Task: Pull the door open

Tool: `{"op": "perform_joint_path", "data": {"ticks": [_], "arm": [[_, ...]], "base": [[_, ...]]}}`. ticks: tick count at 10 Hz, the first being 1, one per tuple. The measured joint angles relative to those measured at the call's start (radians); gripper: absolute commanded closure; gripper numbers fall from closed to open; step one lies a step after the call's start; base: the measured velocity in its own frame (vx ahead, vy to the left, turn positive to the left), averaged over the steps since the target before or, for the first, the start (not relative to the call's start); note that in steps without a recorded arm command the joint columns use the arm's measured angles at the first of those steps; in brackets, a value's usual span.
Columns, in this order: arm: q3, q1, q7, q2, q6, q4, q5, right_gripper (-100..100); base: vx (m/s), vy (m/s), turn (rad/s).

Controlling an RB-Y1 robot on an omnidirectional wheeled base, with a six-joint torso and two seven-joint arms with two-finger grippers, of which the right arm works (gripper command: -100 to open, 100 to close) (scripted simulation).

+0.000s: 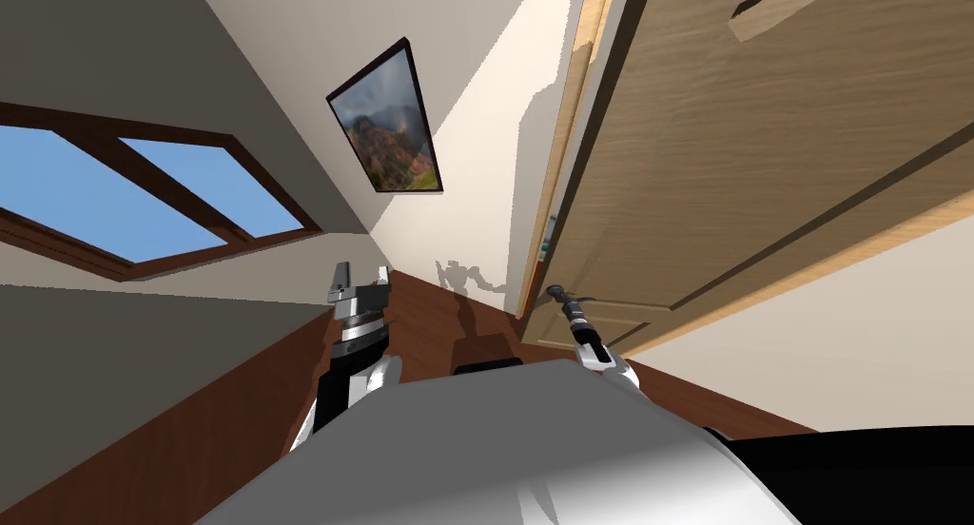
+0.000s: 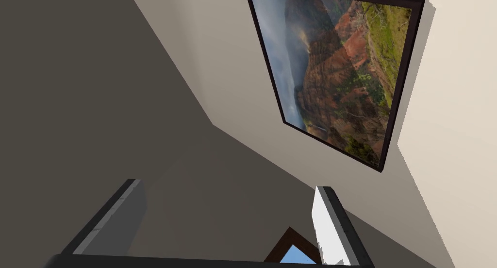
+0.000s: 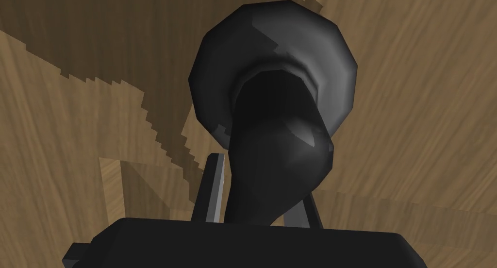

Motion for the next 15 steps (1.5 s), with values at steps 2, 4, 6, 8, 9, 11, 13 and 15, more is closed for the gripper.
{"op": "perform_joint_path", "data": {"ticks": [2, 4, 6, 8, 9, 11, 13, 15], "arm": [[0.014, 0.014, -0.016, -0.014, -0.014, -0.012, 0.004, 100], [0.035, 0.029, -0.037, -0.030, -0.028, -0.020, 0.011, 100], [0.058, 0.046, -0.063, -0.051, -0.055, -0.020, 0.018, 100], [0.072, 0.059, -0.076, -0.055, -0.064, -0.023, 0.023, 100], [0.080, 0.069, -0.085, -0.066, -0.079, -0.022, 0.024, 100], [0.094, 0.089, -0.107, -0.090, -0.114, -0.024, 0.028, 100], [0.115, 0.112, -0.130, -0.108, -0.144, -0.022, 0.033, 100], [0.131, 0.130, -0.149, -0.127, -0.172, -0.025, 0.037, 100]], "base": [[-0.202, -0.046, 0.116], [-0.233, -0.052, 0.120], [-0.227, -0.046, 0.094], [-0.149, -0.043, 0.088], [-0.261, -0.053, 0.213], [-0.236, -0.051, 0.119], [-0.197, -0.064, 0.124], [-0.197, -0.072, 0.101]]}}
